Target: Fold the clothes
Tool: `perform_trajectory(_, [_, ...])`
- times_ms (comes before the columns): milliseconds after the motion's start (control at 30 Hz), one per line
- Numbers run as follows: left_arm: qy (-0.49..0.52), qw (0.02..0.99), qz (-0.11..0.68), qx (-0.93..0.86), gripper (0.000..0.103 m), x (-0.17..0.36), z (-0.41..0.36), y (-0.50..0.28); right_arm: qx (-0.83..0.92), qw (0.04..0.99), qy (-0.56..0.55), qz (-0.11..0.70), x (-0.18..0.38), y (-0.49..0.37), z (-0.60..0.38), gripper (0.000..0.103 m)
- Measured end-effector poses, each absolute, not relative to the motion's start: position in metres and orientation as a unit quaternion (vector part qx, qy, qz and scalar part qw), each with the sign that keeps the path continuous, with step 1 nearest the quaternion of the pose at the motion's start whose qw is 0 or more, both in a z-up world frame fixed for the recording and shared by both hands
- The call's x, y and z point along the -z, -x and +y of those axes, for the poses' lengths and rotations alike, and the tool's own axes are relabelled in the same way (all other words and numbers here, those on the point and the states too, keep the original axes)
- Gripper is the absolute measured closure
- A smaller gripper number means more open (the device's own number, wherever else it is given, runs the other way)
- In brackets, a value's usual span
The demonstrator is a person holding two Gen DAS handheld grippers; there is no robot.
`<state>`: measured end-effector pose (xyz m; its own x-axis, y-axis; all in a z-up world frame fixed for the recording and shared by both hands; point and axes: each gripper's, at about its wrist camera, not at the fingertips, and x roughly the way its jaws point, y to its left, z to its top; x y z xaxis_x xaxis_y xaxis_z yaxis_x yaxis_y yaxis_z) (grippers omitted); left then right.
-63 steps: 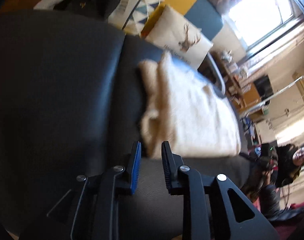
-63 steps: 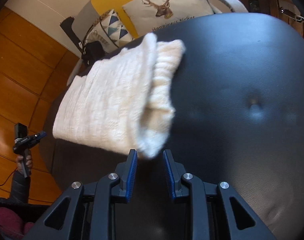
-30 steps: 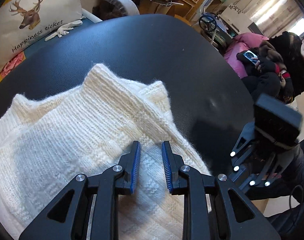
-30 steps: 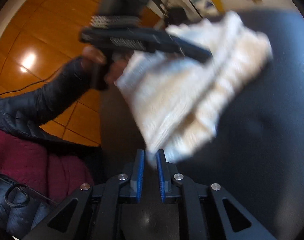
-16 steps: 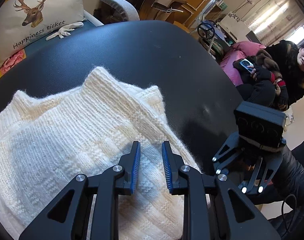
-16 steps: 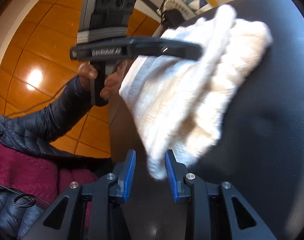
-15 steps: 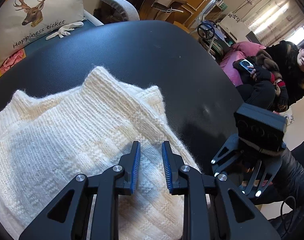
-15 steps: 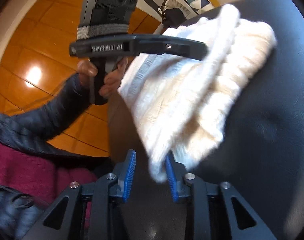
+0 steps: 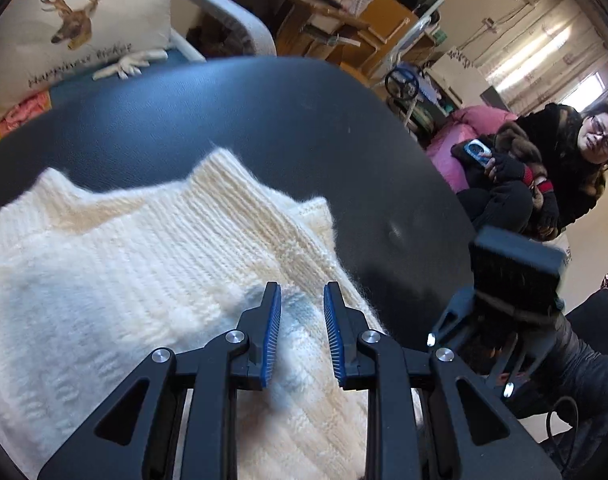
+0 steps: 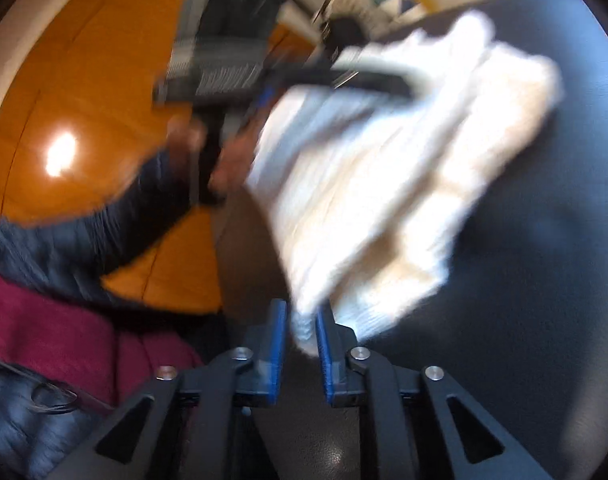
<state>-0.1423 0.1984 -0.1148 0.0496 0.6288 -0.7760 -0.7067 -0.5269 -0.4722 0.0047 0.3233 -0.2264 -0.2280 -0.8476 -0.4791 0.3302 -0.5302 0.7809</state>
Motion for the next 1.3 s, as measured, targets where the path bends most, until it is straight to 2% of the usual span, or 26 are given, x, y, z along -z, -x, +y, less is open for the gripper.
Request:
perform_trajectory(233, [0.515, 0.457, 0.006, -0.725, 0.079, 0.102, 0.137, 0.14, 0.842, 0.212, -0.392, -0.305, 0.192, 0.02, 0.368, 0.076])
perform_trajectory(433, [0.529, 0.422, -0.019, -0.736, 0.079, 0.12, 0.095, 0.138, 0.84, 0.159, -0.462, -0.234, 0.199, 0.075, 0.323, 0.078])
perform_trajectory(500, [0.53, 0.423, -0.027, -0.734, 0.079, 0.121, 0.086, 0.136, 0.839, 0.169, -0.473, -0.211, 0.199, 0.08, 0.324, 0.093])
perform_trajectory(600, [0.531, 0.432, -0.032, -0.728, 0.079, 0.125, 0.077, 0.131, 0.849, 0.207, -0.445, -0.196, 0.171, 0.064, 0.302, 0.098])
perform_trajectory(633, [0.533, 0.434, -0.034, -0.725, 0.079, 0.129, 0.075, 0.129, 0.853, 0.219, -0.433, -0.192, 0.162, 0.057, 0.299, 0.098])
perform_trajectory(833, [0.535, 0.436, -0.066, -0.721, 0.079, 0.141, 0.071, 0.127, 0.826, 0.113, -0.508, -0.217, 0.201, 0.054, 0.319, 0.098])
perform_trajectory(967, [0.523, 0.421, -0.088, -0.736, 0.079, 0.135, 0.059, 0.136, 0.828, 0.068, -0.495, -0.254, 0.19, 0.049, 0.331, 0.094])
perform_trajectory(1033, [0.519, 0.413, -0.11, -0.74, 0.079, 0.133, 0.048, 0.141, 0.844, 0.018, -0.484, -0.232, 0.178, 0.048, 0.334, 0.091])
perform_trajectory(1167, [0.495, 0.407, -0.145, -0.754, 0.079, 0.124, 0.02, 0.141, 0.86, 0.043, -0.464, -0.207, 0.159, 0.056, 0.317, 0.089])
perform_trajectory(1200, [0.493, 0.399, -0.147, -0.759, 0.079, 0.124, 0.013, 0.144, 0.864, 0.05, -0.459, -0.2, 0.154, 0.058, 0.313, 0.08])
perform_trajectory(1300, [0.5, 0.362, -0.156, -0.771, 0.079, 0.132, -0.012, 0.153, 0.86, 0.057, -0.475, -0.179, 0.153, 0.07, 0.295, 0.08])
